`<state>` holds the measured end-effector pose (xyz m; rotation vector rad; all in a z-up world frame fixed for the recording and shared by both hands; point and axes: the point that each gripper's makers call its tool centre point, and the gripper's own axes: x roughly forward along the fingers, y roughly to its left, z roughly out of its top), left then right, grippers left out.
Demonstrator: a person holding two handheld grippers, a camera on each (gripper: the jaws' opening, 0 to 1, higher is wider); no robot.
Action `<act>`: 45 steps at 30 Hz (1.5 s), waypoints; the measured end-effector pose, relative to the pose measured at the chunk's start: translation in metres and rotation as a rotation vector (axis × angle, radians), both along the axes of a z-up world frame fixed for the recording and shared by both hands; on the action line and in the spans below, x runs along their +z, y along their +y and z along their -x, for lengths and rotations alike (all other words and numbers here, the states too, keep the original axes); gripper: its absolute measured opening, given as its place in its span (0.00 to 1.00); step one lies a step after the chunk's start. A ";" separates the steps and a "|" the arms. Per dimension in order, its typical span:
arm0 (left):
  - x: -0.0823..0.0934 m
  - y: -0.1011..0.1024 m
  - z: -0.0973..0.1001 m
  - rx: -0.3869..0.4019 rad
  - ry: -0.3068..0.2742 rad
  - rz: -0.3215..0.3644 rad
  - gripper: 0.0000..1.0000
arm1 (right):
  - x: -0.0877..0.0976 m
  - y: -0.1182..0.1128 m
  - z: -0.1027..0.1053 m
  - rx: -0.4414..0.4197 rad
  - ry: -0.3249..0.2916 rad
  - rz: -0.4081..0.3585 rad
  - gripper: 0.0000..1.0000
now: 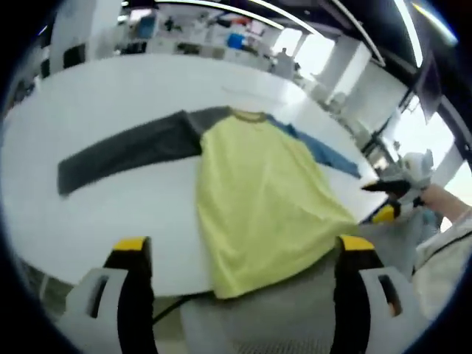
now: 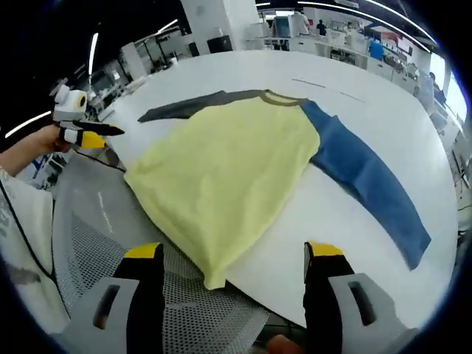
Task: Fold the garment on the visible template until the final outline fits inside the template.
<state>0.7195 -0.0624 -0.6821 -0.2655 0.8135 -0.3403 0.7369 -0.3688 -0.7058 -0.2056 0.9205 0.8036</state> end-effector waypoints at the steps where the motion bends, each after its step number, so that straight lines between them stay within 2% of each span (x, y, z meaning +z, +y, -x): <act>1: 0.005 0.001 -0.003 0.007 -0.017 0.009 0.99 | 0.003 0.000 -0.003 -0.003 -0.011 -0.003 0.78; 6: 0.022 0.003 -0.010 0.020 -0.057 0.028 0.99 | 0.012 -0.003 -0.010 -0.014 -0.042 -0.009 0.78; 10: 0.041 0.007 -0.018 0.020 -0.112 0.036 0.99 | 0.024 -0.005 -0.016 -0.027 -0.077 -0.014 0.78; 19: 0.062 0.007 -0.027 0.019 -0.157 0.044 0.99 | 0.043 -0.009 -0.025 -0.053 -0.128 -0.028 0.78; 29: 0.072 0.002 -0.026 0.001 -0.170 0.061 0.96 | 0.061 -0.010 -0.031 -0.076 -0.171 -0.044 0.79; 45: 0.073 -0.003 -0.023 -0.021 -0.169 0.054 0.94 | 0.067 -0.015 -0.036 -0.098 -0.191 -0.052 0.79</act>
